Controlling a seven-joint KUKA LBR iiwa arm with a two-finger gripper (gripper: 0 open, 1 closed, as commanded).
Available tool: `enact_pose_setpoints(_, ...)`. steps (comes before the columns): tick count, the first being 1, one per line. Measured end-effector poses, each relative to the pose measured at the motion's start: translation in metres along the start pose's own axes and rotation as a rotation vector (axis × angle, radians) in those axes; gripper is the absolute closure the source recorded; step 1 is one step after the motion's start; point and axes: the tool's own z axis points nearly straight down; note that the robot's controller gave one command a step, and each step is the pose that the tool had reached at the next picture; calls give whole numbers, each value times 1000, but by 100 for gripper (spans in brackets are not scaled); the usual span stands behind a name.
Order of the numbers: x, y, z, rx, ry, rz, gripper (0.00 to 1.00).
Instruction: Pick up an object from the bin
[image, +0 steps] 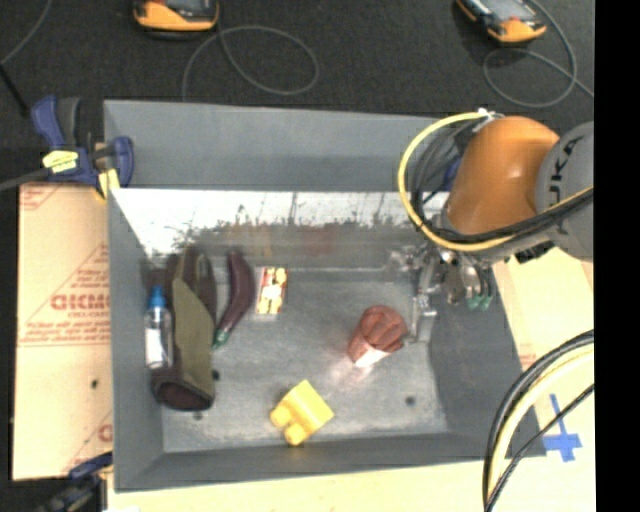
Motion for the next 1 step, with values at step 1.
enact_pose_setpoints(1,5,5,60,1,-1,-149,0)
